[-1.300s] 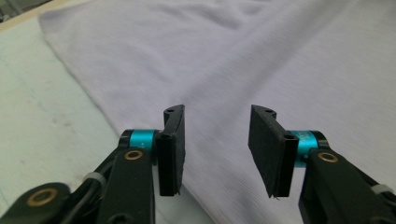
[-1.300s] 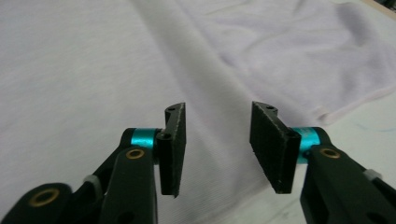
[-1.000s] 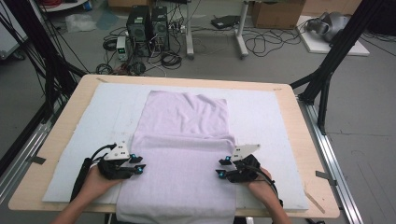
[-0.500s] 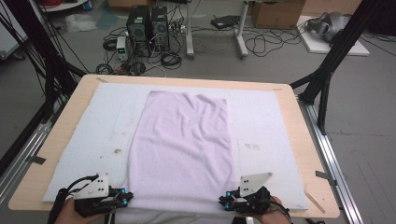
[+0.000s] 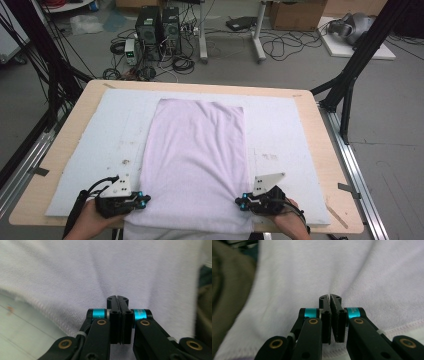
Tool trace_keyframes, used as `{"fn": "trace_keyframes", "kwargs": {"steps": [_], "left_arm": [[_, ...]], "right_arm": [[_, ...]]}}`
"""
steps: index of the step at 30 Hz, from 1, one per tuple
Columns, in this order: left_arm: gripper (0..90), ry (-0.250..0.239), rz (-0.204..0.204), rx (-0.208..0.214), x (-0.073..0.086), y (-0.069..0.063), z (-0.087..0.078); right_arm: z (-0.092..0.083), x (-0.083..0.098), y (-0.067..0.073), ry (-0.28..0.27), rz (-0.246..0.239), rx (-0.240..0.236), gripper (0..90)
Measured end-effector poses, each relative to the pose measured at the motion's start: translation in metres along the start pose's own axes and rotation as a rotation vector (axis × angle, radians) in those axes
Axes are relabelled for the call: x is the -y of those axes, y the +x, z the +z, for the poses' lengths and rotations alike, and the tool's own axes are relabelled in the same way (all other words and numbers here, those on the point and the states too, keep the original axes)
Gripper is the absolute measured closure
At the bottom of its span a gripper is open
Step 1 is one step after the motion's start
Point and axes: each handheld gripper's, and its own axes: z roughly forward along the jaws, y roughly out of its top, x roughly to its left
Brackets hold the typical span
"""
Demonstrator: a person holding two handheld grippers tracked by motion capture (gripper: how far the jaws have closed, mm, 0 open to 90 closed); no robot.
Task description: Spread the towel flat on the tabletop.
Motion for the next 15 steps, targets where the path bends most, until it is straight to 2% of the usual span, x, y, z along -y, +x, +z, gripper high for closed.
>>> {"fn": "trace_keyframes", "kwargs": {"steps": [1,3,5,6,8,11,15], "left_arm": [[88.4,-0.009,-0.003,-0.003,0.002,-0.004,-0.002],[88.6,-0.019,-0.008,0.023,0.001,-0.004,-0.004],[80.2,-0.026,0.001,-0.01,-0.003,-0.003,-0.006],[77.5,-0.033,0.004,-0.023,-0.005,-0.001,-0.006],[73.4,-0.052,-0.001,-0.05,-0.011,0.006,-0.006],[68.5,-0.067,-0.018,-0.093,-0.018,0.022,-0.006],[64.0,-0.092,-0.049,-0.136,-0.025,0.043,0.0]], "right_arm": [[-0.002,0.001,0.003,-0.012,-0.008,-0.003,87.4],[-0.006,0.001,0.003,-0.043,-0.002,0.0,85.7],[-0.008,-0.002,-0.003,-0.06,0.016,0.039,77.7],[-0.009,-0.004,-0.009,-0.062,0.028,0.04,75.3],[-0.008,-0.008,-0.02,-0.069,0.042,0.07,71.9],[-0.007,-0.013,-0.036,-0.101,0.071,0.083,66.4],[-0.008,-0.018,-0.05,-0.12,0.099,0.116,59.4]]}}
